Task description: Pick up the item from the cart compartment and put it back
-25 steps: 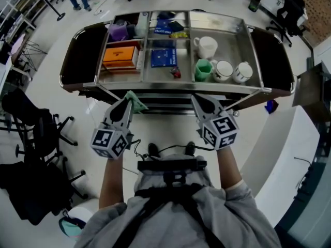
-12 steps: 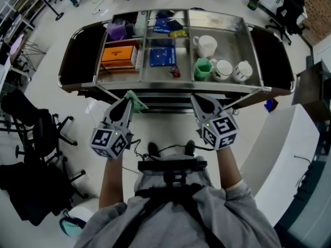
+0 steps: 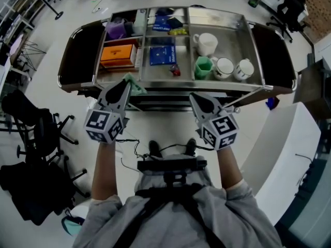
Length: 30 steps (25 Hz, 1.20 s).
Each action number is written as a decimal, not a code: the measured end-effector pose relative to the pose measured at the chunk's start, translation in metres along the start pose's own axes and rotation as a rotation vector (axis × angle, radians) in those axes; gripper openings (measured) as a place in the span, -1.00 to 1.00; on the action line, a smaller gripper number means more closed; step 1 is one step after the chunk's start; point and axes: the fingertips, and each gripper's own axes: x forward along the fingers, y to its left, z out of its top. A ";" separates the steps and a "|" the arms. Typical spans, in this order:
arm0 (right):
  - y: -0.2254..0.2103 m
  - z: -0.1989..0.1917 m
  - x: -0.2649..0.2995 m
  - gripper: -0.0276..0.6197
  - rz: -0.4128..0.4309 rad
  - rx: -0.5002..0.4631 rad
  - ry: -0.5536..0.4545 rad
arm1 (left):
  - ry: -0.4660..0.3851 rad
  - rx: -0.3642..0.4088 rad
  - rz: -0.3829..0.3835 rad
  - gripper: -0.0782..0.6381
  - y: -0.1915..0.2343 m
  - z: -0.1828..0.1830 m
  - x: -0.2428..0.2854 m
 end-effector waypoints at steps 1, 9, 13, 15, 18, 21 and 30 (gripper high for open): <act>0.000 -0.001 0.000 -0.89 0.001 0.002 0.001 | 0.016 0.025 -0.017 -0.65 0.002 0.005 0.009; -0.003 -0.010 -0.001 -0.89 -0.005 0.028 0.010 | 0.199 0.287 -0.171 -0.65 -0.007 0.020 0.084; -0.006 -0.015 -0.003 -0.89 -0.011 0.043 0.014 | 0.326 0.477 -0.229 -0.65 -0.012 0.011 0.118; -0.008 -0.018 -0.004 -0.89 -0.014 0.051 0.016 | 0.393 0.565 -0.259 -0.65 -0.014 0.000 0.132; -0.010 -0.022 -0.006 -0.89 -0.017 0.061 0.021 | 0.483 0.684 -0.307 -0.65 -0.017 -0.019 0.147; -0.014 -0.026 -0.008 -0.89 -0.026 0.069 0.024 | 0.559 0.805 -0.355 -0.65 -0.020 -0.034 0.160; -0.024 -0.032 -0.012 -0.89 -0.049 0.088 0.024 | 0.749 1.019 -0.462 -0.65 -0.023 -0.072 0.179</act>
